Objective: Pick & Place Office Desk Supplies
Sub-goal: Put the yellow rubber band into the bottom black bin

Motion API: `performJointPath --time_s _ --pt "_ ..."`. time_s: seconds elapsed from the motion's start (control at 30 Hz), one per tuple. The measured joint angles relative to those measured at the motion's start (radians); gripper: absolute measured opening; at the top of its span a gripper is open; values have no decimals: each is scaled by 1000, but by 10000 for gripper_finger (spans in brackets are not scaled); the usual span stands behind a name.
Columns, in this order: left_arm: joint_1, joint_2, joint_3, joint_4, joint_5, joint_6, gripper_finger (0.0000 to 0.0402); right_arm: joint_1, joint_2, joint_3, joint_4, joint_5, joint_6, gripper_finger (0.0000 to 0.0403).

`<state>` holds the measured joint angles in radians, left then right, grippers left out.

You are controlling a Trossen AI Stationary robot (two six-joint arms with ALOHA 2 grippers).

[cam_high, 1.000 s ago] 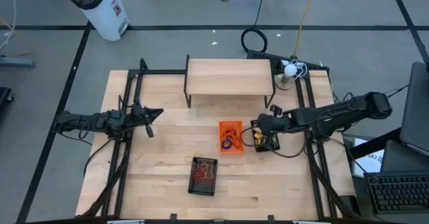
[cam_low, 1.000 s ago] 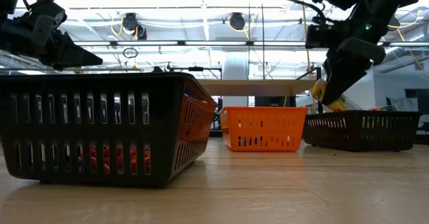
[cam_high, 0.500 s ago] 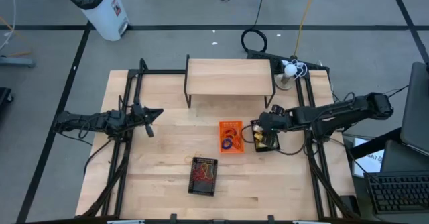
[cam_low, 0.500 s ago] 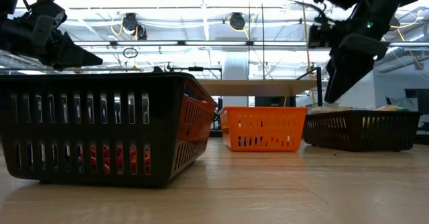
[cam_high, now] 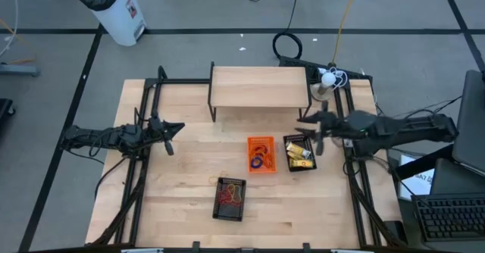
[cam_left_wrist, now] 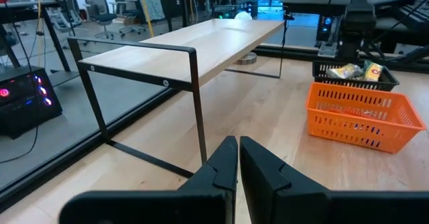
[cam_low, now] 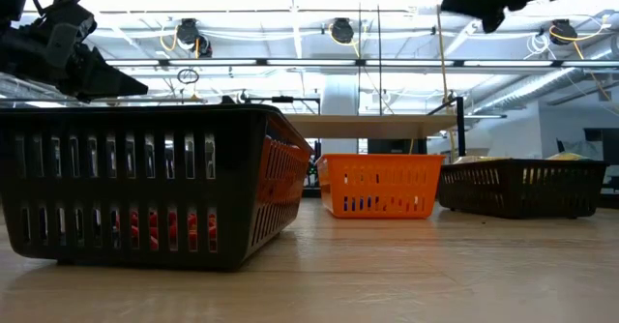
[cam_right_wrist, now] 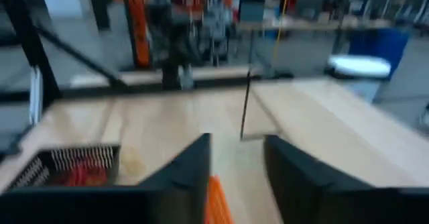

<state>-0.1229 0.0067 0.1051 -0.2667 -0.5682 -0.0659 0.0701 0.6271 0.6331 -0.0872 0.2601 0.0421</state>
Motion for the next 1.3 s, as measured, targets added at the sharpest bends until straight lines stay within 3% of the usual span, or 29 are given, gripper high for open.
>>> performJointPath --time_s 0.13,0.2,0.47,1.0,1.3 --pt "0 0 0 0 0 3 21 -17 -129 -54 31 -29 -15 33" --pt "0 0 0 0 0 4 21 -17 -181 -83 47 -30 -32 11" --pt "0 0 0 0 0 4 21 -17 -334 -250 267 -180 -104 3" --pt "0 0 0 -19 1 -1 21 -17 -627 -469 299 -180 -109 1" --pt "0 0 0 -19 1 -4 21 -17 -623 -512 304 -183 -91 1"
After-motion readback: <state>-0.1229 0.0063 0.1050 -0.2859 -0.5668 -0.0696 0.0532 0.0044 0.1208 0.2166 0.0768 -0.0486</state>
